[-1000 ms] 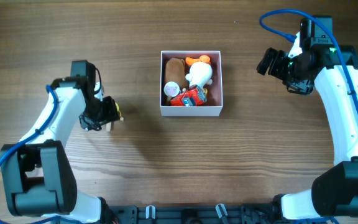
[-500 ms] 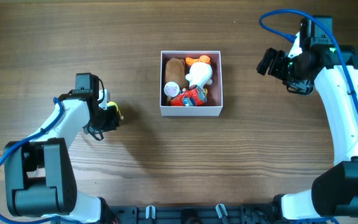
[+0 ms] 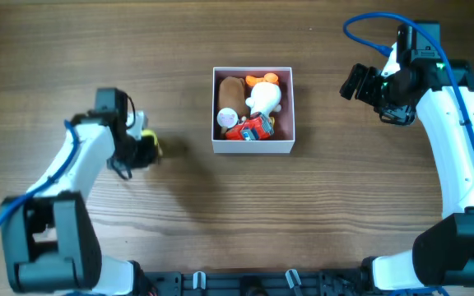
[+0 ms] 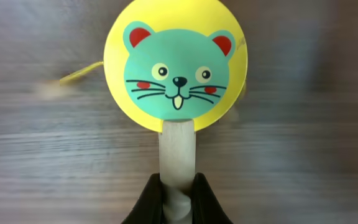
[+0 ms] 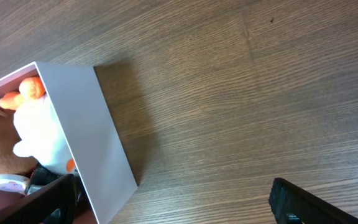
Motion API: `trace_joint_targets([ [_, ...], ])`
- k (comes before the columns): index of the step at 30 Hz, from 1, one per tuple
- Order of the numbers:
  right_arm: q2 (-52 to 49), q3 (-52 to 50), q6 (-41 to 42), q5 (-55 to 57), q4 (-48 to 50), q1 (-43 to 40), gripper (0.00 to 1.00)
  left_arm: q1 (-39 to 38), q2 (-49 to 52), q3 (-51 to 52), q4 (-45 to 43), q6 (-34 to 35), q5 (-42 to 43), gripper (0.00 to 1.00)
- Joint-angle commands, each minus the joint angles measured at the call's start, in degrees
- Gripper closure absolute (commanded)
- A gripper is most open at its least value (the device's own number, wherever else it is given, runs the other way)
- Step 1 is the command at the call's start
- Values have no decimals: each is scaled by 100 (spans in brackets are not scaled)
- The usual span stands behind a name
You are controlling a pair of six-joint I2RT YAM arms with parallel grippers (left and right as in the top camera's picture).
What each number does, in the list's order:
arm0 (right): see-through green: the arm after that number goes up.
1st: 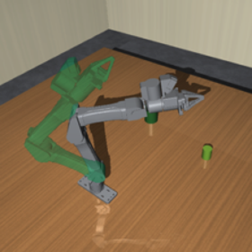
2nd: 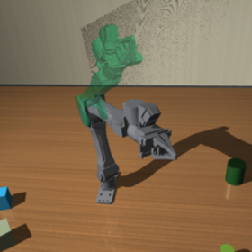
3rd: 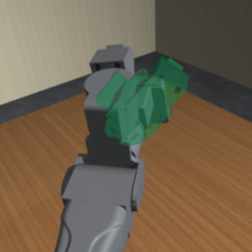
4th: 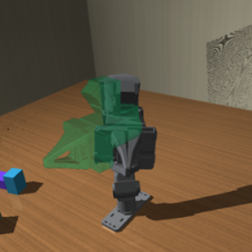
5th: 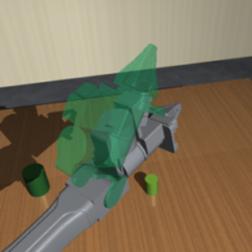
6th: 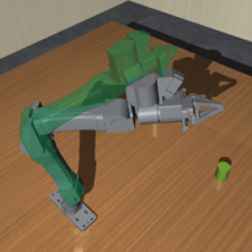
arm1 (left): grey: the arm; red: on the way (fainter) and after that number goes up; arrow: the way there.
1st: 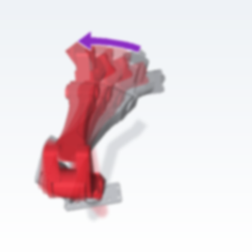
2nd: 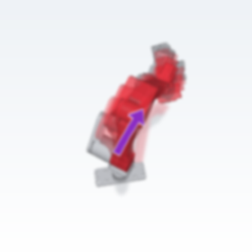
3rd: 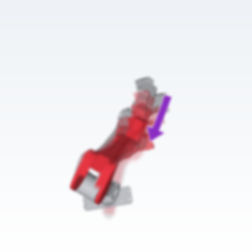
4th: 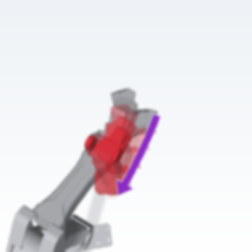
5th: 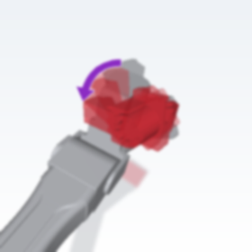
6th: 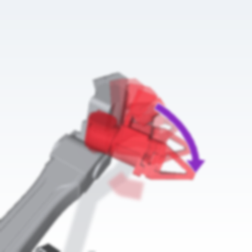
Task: Pack container
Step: 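Carry the cat rattle over the box and release it inside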
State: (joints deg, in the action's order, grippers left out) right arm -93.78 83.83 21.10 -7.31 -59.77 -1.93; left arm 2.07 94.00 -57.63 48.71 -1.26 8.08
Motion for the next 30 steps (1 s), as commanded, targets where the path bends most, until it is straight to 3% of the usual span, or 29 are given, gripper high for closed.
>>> trace_joint_targets([
  [1,-57,-11,-9,-48,-9,-2,2,-260,-745,-1102,317,-92,695,96],
  [10,-57,-11,-11,-46,-4,-2,2,-1646,-1270,-1532,-295,-175,973,96],
  [16,-57,-11,-13,-46,11,-2,2,-2439,-619,-1532,-780,-175,570,96],
  [24,-57,-11,-15,-46,-11,-2,2,-2800,348,-1532,-1049,-175,560,96],
  [30,-57,-11,-15,-7,-48,-2,2,-2828,466,-1532,-918,-129,562,69],
])
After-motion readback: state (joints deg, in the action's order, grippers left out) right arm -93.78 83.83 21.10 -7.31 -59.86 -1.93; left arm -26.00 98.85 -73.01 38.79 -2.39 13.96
